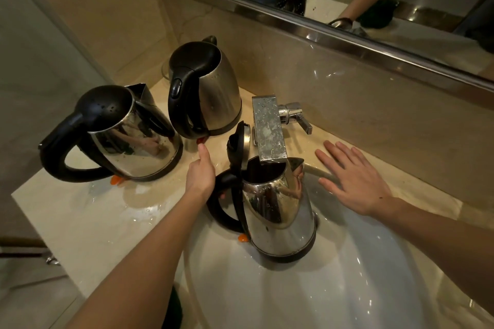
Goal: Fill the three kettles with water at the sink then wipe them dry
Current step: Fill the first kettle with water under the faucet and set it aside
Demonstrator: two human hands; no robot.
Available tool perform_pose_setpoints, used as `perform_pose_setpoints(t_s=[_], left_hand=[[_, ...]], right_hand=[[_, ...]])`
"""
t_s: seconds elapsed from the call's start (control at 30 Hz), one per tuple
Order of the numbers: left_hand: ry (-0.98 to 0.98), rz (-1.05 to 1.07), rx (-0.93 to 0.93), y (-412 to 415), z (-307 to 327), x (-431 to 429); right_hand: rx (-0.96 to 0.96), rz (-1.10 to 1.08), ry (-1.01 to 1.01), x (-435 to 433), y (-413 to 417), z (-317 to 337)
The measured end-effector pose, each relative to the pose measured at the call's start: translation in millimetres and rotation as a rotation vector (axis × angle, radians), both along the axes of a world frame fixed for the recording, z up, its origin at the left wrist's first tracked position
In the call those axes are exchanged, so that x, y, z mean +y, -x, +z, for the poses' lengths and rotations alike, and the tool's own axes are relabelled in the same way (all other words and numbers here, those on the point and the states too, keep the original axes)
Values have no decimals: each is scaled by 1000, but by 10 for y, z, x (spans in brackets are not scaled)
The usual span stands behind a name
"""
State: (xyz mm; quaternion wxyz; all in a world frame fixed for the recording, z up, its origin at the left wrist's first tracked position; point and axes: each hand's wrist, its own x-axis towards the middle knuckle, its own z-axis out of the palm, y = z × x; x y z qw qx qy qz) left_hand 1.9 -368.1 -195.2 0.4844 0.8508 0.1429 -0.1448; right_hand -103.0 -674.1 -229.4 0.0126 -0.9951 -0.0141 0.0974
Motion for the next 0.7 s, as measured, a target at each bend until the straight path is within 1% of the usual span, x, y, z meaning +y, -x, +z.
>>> perform_pose_setpoints(t_s=[0.43, 0.7], left_hand=[[-61, -50, 46, -65, -80, -18], [-93, -70, 41, -84, -79, -22]], right_hand=[[-10, -7, 10, 5, 5, -16], [-1, -9, 9, 19, 1, 12]])
